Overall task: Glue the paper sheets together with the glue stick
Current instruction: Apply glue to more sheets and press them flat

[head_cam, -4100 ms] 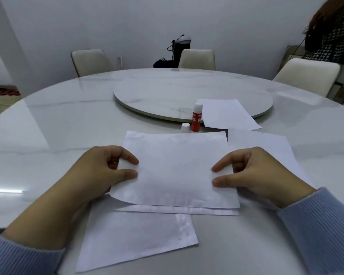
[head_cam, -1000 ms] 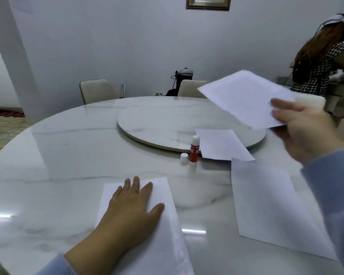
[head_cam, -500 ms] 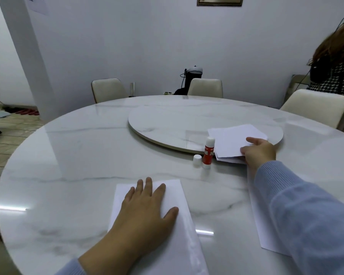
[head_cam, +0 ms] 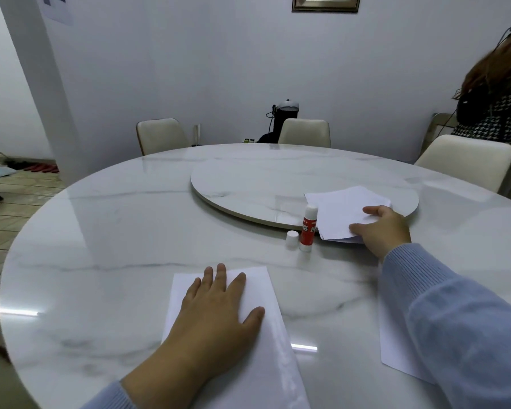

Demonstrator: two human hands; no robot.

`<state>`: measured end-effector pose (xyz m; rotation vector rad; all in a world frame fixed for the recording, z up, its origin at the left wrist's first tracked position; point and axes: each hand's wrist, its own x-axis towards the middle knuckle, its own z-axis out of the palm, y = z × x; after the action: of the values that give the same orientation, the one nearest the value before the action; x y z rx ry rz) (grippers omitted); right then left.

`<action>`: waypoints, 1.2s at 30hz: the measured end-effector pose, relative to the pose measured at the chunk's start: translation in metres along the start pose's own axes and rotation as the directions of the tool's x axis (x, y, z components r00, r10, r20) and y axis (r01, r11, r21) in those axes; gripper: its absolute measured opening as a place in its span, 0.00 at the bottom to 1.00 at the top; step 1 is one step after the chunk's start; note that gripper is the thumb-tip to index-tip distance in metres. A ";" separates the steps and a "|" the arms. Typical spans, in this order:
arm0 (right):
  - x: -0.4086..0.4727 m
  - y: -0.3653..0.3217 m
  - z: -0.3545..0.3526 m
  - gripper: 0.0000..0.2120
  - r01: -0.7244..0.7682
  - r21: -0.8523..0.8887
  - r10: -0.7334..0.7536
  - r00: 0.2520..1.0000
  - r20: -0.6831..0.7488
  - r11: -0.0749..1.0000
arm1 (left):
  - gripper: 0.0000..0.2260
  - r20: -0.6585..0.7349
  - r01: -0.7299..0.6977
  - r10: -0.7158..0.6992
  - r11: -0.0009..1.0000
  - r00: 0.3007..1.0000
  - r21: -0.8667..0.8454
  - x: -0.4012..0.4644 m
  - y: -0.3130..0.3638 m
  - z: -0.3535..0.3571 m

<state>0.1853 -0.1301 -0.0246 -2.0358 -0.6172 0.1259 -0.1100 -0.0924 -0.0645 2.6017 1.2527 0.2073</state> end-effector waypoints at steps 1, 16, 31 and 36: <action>0.001 0.000 -0.001 0.25 0.001 -0.008 -0.001 1.000 0.002 1.000 | 0.30 -0.001 0.000 0.000 1.000 1.000 0.001 0.000 0.000 0.000; -0.029 -0.023 0.003 0.33 0.107 -0.251 -0.062 0.981 0.183 0.962 | 0.29 0.036 -0.017 0.016 0.999 0.999 0.038 -0.001 0.001 -0.001; -0.059 -0.051 0.017 0.11 0.268 0.203 -0.290 0.953 0.085 0.942 | 0.29 0.123 -0.078 0.065 0.992 0.990 0.099 0.016 0.005 0.000; -0.081 -0.063 0.001 0.11 0.350 0.130 -0.373 0.882 0.287 0.928 | 0.28 0.145 -0.085 0.072 0.993 0.987 0.083 0.038 0.013 0.000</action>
<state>0.0913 -0.1426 0.0146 -1.8053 -1.1631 0.2424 -0.0769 -0.0703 -0.0604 2.6900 1.1361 -0.0205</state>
